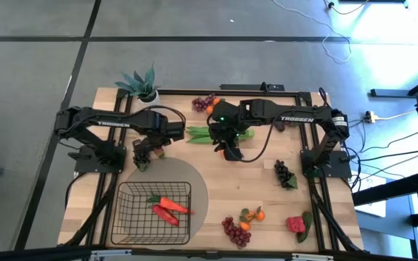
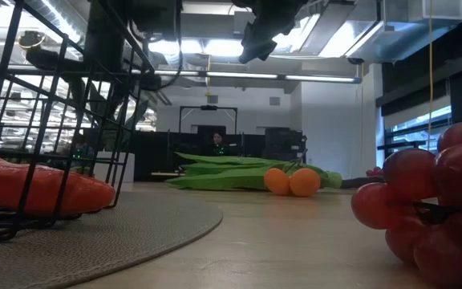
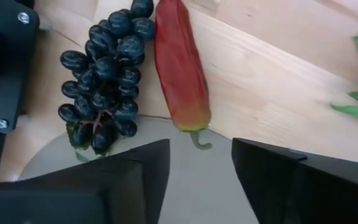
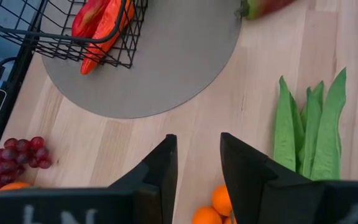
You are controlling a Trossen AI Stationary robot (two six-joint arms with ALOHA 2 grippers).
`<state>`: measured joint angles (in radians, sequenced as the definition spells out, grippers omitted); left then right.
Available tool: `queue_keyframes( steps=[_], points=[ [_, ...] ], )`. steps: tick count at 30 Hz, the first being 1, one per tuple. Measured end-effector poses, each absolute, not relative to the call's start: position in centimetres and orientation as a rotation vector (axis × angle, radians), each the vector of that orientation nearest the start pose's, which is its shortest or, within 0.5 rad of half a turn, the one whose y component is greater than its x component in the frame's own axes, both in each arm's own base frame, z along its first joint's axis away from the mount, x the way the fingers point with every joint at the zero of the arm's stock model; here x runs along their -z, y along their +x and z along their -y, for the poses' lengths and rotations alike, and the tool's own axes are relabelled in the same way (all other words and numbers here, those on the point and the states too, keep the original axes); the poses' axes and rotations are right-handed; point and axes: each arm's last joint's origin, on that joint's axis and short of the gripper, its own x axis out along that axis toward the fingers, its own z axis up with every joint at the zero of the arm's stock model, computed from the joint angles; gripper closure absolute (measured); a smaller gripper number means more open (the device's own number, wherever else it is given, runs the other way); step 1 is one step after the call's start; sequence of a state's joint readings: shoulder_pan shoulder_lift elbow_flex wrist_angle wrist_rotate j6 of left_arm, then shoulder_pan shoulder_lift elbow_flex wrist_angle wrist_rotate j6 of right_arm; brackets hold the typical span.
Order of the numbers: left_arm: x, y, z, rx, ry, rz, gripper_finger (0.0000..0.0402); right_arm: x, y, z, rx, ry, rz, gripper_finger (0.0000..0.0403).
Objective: Build produce basket
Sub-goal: Put the dark red chilli pepper into the wire basket
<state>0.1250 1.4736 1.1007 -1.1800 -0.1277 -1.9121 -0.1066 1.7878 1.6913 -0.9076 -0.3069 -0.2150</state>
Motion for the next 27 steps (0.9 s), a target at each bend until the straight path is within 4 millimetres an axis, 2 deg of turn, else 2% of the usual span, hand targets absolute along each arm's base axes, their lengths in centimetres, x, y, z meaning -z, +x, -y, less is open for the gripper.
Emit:
queue_keyframes(
  steps=[6,14,18,27],
  points=[
    [-21.6,25.3,-3.6,-1.698,-1.423,-0.855,0.0205,-31.7,37.6,3.1,-0.287,0.010,-0.957,0.0295],
    [-19.9,26.0,-3.9,-1.778,-1.386,-0.879,0.0201,-31.7,37.7,3.2,-0.287,0.008,-0.949,0.0295],
    [-19.4,25.9,-4.3,-1.813,-1.373,-0.892,0.0200,-31.7,37.7,3.2,-0.286,0.007,-0.948,0.0295],
    [-16.9,24.9,-4.6,-1.816,-1.421,-0.907,0.0200,-31.8,37.7,3.2,-0.286,0.007,-0.946,0.0295]
  ],
)
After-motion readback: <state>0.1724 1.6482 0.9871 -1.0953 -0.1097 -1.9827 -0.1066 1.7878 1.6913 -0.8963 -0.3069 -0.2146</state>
